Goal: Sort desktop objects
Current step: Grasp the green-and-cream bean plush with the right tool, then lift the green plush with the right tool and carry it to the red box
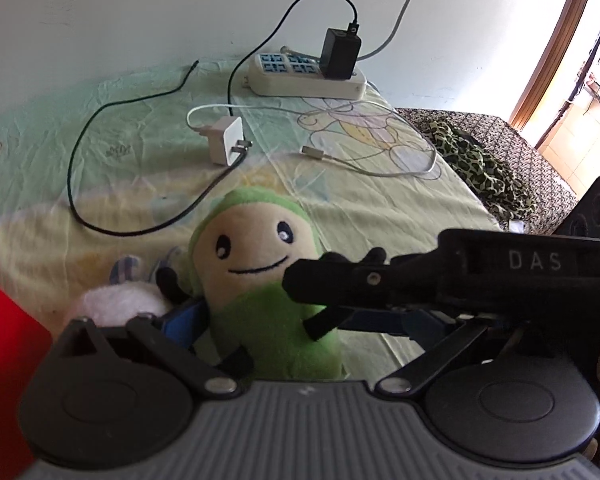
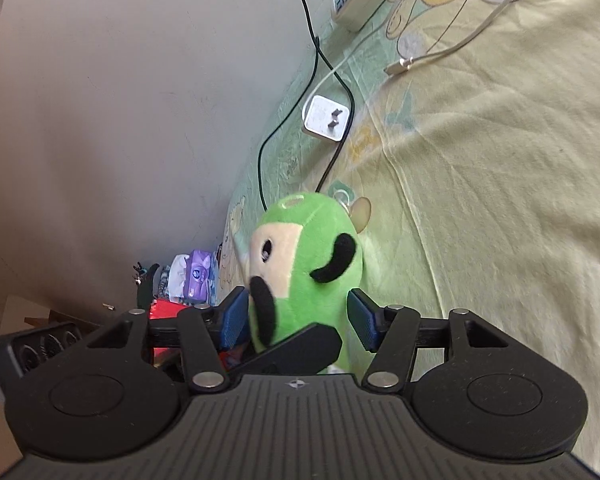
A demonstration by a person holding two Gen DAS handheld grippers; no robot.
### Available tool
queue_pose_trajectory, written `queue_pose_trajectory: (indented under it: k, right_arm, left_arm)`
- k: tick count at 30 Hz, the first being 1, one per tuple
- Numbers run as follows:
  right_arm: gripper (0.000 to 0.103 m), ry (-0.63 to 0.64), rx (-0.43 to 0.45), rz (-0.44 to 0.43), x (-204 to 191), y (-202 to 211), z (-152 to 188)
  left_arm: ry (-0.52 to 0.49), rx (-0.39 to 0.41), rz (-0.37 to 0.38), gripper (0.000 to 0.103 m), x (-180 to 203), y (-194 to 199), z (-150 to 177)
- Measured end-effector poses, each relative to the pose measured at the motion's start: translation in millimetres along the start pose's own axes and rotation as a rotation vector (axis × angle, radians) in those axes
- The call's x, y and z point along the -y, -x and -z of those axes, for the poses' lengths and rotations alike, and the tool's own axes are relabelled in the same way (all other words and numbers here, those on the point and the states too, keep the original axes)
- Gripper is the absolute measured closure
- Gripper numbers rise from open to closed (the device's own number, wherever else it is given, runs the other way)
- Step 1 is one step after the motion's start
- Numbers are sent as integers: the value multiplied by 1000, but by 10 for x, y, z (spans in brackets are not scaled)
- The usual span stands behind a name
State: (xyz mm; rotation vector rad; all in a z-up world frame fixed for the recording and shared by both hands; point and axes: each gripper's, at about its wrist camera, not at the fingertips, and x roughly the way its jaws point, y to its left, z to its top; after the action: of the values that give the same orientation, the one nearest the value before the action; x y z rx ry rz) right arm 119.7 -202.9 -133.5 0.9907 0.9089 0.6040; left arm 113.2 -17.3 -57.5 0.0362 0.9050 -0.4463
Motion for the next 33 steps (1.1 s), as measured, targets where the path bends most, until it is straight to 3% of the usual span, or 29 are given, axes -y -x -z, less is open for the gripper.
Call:
queue_pose_trajectory:
  k: [11, 26, 33]
  right_arm:
    - [48, -16, -42, -76, 111, -155, -64]
    - [52, 21, -61, -10, -74, 381, 131]
    - [51, 30, -68, 33, -155, 597, 415]
  left_arm:
    - [-45, 17, -71, 2, 6, -135, -22]
    - [-18, 19, 21, 3, 359, 218, 197]
    - [-13, 13, 61, 4, 490, 453, 449]
